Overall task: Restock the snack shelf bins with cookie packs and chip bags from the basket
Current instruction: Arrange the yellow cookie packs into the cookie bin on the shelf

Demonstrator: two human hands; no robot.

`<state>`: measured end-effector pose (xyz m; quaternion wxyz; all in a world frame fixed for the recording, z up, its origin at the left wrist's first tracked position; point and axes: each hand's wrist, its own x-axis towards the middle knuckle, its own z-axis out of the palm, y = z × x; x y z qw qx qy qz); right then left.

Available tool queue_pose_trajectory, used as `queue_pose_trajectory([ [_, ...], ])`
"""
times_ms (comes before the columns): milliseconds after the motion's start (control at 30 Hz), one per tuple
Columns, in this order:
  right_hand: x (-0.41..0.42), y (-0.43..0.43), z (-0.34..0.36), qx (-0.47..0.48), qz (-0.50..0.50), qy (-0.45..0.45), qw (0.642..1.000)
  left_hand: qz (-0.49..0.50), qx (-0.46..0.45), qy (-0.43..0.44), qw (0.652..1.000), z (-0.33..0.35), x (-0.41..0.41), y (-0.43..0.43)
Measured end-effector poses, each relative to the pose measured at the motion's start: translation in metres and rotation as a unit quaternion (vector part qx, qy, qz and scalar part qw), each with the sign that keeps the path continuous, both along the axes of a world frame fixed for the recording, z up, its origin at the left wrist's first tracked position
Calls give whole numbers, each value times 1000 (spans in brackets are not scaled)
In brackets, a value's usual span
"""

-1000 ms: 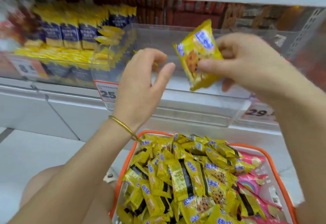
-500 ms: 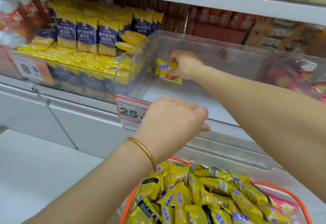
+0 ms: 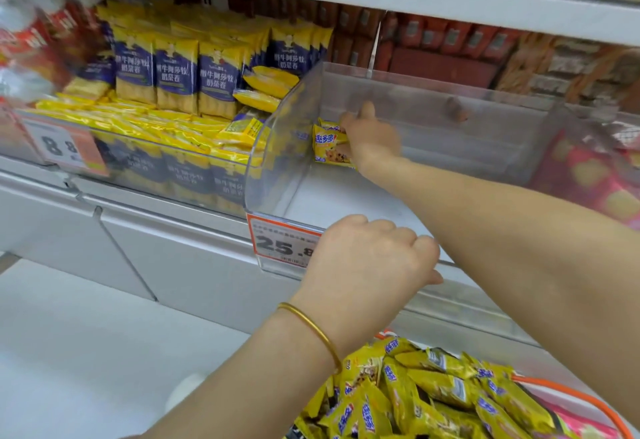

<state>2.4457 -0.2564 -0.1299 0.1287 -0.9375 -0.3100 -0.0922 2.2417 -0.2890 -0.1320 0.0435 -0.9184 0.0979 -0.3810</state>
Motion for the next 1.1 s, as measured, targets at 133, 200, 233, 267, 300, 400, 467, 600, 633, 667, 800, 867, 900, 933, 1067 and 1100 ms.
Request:
queue_pose_trajectory([
  [133,-2,-3,0,-14,20,-3,1000,-2,-5,16,1000,1,-1,0],
  [200,-2,-4,1,-16,25,-3,1000,-6,-11,27,1000,1,-2,-1],
  [233,-2,-4,1,-17,28,-5,999,-8,-15,31,999,1,-3,-1],
  [267,-2,-5,2,-21,29,-9,999,-8,-20,38,999,2,-4,-1],
  [300,-3,-5,4,-24,27,-10,999,-9,-26,44,999,1,-5,0],
  [400,-4,-11,10,-41,16,-8,999,-14,-44,68,997,3,-10,0],
  [467,-8,-17,19,-52,2,1,999,-30,-56,76,995,5,-15,1],
  [600,-38,-41,57,-13,23,-18,999,-62,-66,5,996,15,-34,5],
  [633,-55,-56,69,21,49,-30,998,-70,-63,-16,995,17,-40,4],
  [667,-75,-75,79,56,79,-38,995,-82,-67,-24,994,17,-46,2],
  [800,-171,-173,82,140,180,-15,973,-87,-134,84,984,-1,-69,-13],
  [867,-198,-215,57,113,183,55,975,-54,-143,182,971,-13,-75,-21],
  [900,-205,-229,39,81,169,119,975,-40,-140,221,964,-18,-75,-25],
  [933,-209,-239,20,32,149,183,971,-31,-140,254,956,-24,-75,-29],
  [1067,-217,-257,-58,-183,58,307,932,-27,-146,310,939,-42,-68,-47],
  [1100,-219,-258,-71,-179,52,311,932,-33,-148,312,938,-45,-66,-51],
])
